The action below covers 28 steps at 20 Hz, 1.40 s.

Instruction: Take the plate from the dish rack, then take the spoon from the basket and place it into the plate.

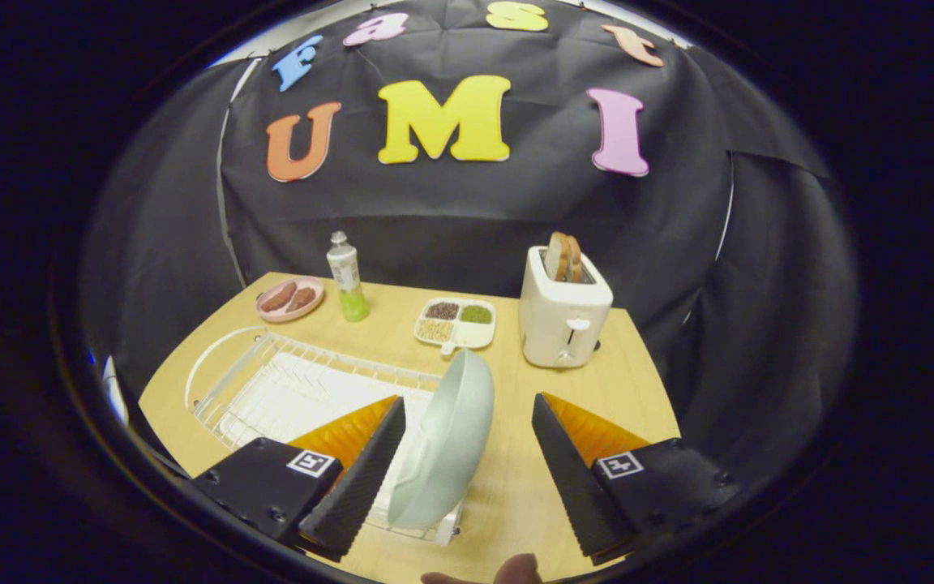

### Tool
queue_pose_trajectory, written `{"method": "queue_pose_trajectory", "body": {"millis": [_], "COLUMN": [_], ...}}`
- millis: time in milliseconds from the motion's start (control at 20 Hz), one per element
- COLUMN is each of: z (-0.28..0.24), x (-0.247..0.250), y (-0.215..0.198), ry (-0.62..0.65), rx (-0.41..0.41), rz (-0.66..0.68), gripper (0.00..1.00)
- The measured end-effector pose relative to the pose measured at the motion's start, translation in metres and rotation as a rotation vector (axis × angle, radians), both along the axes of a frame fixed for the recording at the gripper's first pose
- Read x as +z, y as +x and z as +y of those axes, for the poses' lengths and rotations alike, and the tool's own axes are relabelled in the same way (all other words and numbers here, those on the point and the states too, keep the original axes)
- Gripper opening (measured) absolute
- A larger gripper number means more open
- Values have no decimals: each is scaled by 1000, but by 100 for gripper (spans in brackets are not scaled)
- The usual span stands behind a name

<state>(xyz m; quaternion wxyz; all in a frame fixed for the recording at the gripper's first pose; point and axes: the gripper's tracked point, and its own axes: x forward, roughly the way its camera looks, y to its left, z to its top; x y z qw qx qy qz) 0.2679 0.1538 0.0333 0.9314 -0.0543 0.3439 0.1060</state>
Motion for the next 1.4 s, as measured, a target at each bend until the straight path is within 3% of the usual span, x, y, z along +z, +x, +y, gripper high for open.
{"method": "queue_pose_trajectory", "body": {"millis": [100, 500, 750, 1150, 1400], "z": [1, 12, 11, 4, 12], "x": [-10, -49, -53, -13, 22], "y": [2, 6, -1, 4, -7], "ry": [10, 56, -9, -187, -237], "rx": [-22, -92, -193, -248, -194], "rz": [48, 250, 314, 232, 122], "gripper": [99, 81, 44, 39, 35]}}
